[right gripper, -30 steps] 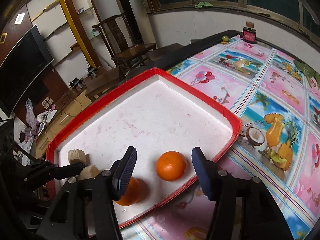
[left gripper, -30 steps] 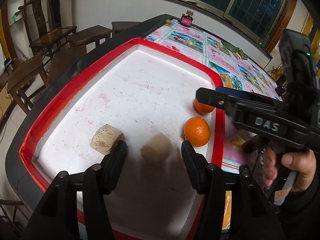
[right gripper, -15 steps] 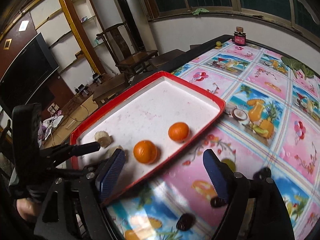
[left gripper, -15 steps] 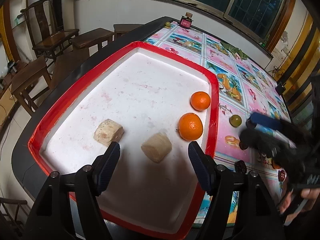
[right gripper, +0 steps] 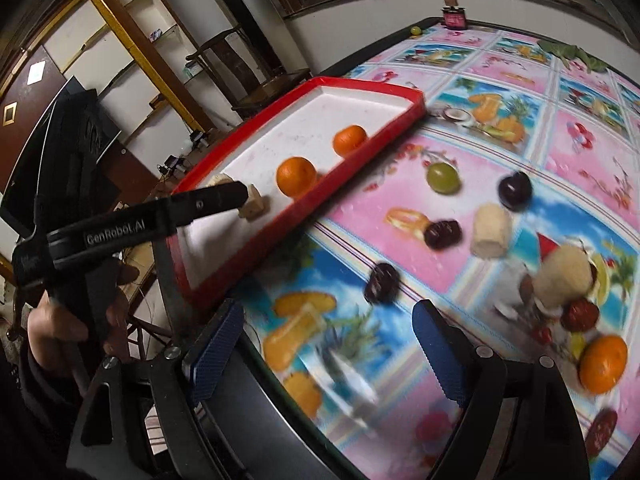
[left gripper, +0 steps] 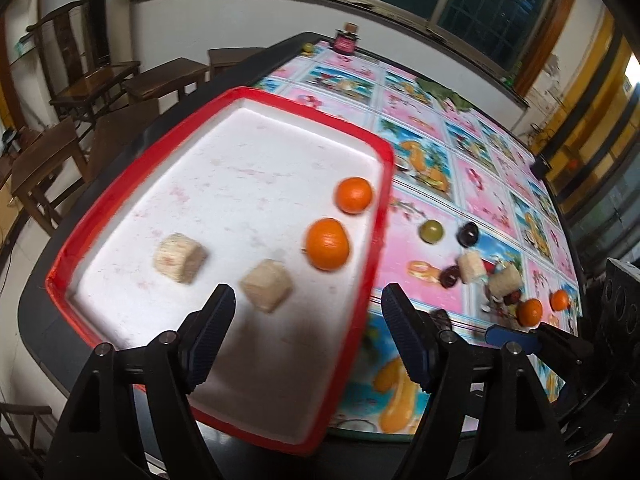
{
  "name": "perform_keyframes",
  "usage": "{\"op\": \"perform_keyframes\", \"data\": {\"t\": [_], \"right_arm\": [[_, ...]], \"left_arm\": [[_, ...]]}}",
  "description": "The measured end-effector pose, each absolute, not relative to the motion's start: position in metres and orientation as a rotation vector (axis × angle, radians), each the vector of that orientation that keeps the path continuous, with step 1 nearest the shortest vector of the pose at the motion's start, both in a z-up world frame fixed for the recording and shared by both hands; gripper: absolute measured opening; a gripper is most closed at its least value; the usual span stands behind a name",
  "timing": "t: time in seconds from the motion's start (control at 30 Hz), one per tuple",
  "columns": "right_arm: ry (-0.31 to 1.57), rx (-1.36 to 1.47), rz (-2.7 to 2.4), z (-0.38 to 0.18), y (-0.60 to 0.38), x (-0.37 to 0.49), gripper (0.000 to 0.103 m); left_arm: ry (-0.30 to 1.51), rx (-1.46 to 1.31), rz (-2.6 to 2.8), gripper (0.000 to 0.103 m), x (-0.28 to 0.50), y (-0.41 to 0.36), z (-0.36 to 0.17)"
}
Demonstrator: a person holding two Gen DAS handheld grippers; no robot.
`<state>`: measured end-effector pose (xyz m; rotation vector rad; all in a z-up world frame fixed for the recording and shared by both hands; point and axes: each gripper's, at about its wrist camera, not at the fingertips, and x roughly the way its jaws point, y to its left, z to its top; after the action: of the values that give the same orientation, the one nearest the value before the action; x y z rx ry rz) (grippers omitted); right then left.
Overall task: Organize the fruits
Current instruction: 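Move both tools back from the tray toward the dates on the tablecloth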
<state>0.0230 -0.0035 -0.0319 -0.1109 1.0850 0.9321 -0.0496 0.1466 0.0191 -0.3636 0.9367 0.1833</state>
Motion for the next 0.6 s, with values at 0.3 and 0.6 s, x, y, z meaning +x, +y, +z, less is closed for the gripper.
{"op": "perform_keyframes", "data": {"t": [0.3,0.6], "right_arm": [[1.070,-0.085,0.849,-0.020,-0.061,0.021,0.088],[1.059,-0.049,0.781,-0.014,-0.100,0.028,0.088]], "left_arm": [[0.951,-0.319,0.087,0.076,-0.043,0.109,0.026],[0.965,-0.260,0.005,0.076,-0.039,0.072,0.022]]}}
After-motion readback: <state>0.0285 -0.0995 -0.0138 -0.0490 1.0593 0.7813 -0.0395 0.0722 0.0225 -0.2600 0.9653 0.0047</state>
